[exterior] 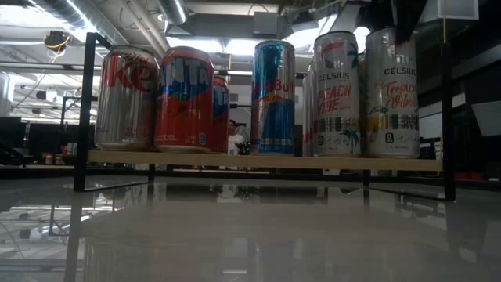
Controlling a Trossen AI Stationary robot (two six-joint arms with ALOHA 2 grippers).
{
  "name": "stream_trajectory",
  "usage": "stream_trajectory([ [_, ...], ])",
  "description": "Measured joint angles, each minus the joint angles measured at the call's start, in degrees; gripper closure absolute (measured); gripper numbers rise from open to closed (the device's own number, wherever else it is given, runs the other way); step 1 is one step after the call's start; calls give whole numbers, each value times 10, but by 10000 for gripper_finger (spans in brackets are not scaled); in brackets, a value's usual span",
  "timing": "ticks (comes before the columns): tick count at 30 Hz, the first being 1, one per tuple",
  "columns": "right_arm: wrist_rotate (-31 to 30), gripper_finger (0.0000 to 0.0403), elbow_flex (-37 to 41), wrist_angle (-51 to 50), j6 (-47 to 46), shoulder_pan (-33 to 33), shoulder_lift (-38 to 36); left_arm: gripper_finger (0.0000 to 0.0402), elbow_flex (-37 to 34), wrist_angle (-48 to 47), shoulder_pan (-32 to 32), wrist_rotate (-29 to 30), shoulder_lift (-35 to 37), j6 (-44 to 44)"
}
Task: Place canned beverage on shelf
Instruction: Put the white-yellow soda can on the shelf aligned with the other white-yellow soda can, then return to Home Position
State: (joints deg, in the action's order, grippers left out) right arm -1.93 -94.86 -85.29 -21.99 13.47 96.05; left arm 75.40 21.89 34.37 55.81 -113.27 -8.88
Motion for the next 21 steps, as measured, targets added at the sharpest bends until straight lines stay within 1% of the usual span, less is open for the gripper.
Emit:
stream_trajectory([
  [11, 0, 91, -57, -49, 0, 0, -1, 63, 0, 0, 0, 0, 0, 0],
  [16, 0, 91, -93, -48, 7, 0, -7, 63, 0, 0, 0, 1, 1, 7],
  [21, 0, 91, -129, -46, 13, 0, -30, 63, 0, 0, 2, 4, 16, 28],
])
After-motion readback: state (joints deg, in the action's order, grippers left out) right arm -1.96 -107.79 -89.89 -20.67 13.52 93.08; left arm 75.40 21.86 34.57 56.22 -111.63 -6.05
